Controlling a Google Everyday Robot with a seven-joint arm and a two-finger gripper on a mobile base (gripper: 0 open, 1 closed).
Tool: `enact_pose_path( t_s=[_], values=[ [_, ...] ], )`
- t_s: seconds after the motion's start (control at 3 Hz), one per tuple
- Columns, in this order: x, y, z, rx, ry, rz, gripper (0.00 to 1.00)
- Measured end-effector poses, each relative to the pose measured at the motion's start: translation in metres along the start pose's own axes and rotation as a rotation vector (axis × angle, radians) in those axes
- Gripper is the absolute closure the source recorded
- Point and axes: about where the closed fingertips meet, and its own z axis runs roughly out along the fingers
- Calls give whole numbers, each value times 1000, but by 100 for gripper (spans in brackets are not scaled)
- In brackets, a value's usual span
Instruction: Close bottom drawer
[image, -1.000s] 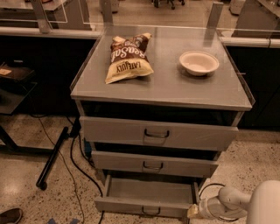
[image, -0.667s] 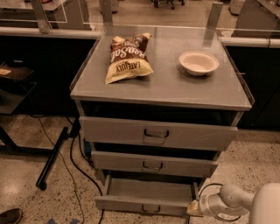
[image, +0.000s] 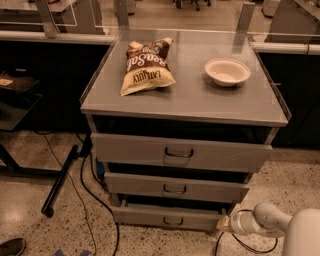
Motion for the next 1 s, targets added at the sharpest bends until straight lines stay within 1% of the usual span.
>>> enact_pose_path(
  t_s=[0.33, 0.67, 1.0],
  values=[
    [0, 0, 0, 0, -1, 1, 100],
    [16, -29, -3, 28, 5, 59, 100],
    [22, -45, -1, 37, 3, 107, 100]
  ],
)
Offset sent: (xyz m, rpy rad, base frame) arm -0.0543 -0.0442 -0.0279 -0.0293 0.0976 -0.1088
